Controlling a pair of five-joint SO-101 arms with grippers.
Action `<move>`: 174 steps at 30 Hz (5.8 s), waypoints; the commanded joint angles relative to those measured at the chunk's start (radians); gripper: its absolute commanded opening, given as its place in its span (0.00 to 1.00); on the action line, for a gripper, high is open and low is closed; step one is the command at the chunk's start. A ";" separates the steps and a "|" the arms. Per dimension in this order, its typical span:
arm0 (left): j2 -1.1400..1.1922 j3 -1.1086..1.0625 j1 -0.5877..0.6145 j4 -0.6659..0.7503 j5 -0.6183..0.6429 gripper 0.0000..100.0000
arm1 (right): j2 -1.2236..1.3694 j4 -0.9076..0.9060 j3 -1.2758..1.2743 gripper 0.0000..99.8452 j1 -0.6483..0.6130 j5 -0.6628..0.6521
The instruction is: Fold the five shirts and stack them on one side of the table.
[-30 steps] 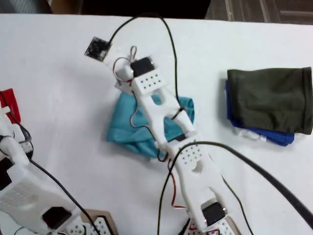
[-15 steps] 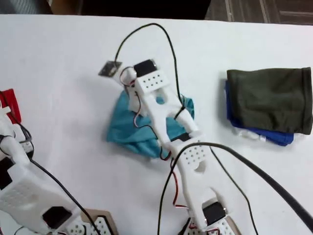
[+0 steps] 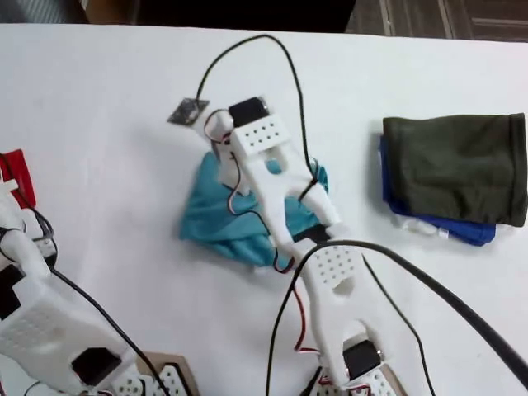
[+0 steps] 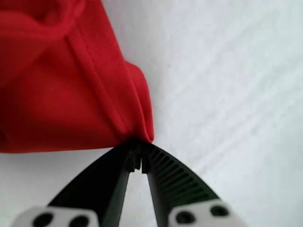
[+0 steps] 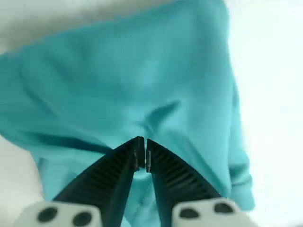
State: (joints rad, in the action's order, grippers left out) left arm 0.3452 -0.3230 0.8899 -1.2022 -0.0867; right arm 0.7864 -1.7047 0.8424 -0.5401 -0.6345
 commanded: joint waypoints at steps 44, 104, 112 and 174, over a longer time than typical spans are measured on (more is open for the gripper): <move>0.014 -0.013 0.011 0.026 0.005 0.03 | -0.607 0.165 -0.853 0.02 0.150 -0.046; 0.014 -0.010 0.011 0.026 0.005 0.03 | -1.260 0.539 -1.517 0.02 0.015 -0.035; 0.014 -0.010 0.011 0.026 0.005 0.03 | -1.184 0.800 -1.741 0.02 0.019 -0.035; 0.015 -0.010 0.011 0.026 0.005 0.03 | -0.209 0.371 -0.511 0.18 0.272 0.130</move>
State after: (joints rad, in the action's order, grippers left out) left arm 0.3452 -0.3230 0.8899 -1.2022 -0.0867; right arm 0.5623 -1.3226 0.2593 -0.2777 -0.4933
